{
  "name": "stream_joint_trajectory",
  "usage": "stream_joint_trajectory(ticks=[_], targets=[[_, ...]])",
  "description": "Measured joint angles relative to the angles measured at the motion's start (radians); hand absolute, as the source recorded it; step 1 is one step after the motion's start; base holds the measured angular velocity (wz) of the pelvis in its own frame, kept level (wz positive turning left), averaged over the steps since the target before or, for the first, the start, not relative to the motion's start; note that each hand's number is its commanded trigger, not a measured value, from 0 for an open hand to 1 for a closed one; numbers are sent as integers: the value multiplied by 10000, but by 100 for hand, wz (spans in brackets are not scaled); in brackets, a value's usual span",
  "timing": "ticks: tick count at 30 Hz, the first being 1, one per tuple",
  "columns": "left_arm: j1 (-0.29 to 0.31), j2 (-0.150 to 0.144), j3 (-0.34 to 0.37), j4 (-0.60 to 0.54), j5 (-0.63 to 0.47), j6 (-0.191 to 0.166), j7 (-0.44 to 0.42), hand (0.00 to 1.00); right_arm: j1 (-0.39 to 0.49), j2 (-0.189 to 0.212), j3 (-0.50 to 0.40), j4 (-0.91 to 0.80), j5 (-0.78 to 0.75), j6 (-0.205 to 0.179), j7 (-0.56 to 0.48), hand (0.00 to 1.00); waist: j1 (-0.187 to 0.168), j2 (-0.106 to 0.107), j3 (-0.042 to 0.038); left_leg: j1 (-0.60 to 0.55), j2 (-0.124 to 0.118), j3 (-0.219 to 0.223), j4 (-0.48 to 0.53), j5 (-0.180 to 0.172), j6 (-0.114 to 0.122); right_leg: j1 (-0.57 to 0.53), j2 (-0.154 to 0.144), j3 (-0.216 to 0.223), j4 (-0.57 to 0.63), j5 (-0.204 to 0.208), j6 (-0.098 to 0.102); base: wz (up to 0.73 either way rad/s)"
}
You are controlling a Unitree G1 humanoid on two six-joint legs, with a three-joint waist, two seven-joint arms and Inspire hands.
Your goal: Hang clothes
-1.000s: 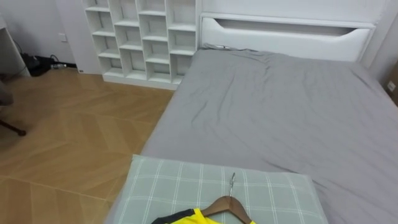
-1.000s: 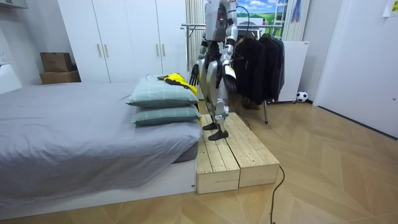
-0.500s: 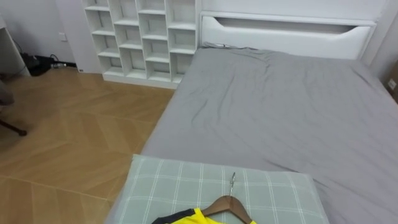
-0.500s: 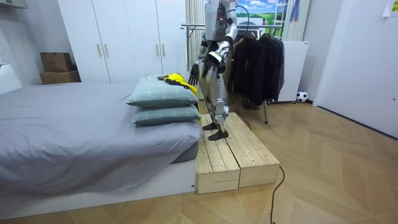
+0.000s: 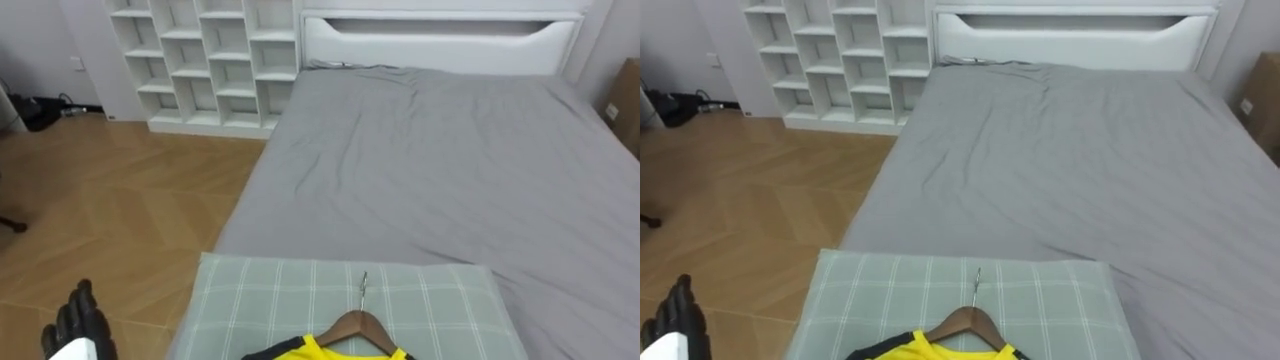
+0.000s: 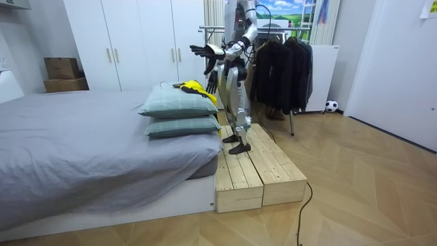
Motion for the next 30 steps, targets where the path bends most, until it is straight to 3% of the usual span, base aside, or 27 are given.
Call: stream_joint_trajectory(ticks=[11,20,30], targets=[[-315,18,-858,53,883,170,-693,0,-93,-12,46,11,6,19,327,0,-79,-93,83,37,27,197,-105,0,0,-85,38,379,9,1,0,-5],[-313,8,-1066,58,1253,385,-895,0,-100,79,56,1,90,22,229,0,-75,-159,81,46,21,245,-165,0,1,-116,34,472,-14,1,0,0],[-339,0,-1070,89,1405,395,-904,0,23,133,51,-118,130,-9,-126,0,-114,-167,65,104,19,242,-204,0,1,-87,31,471,-24,1,0,0]])
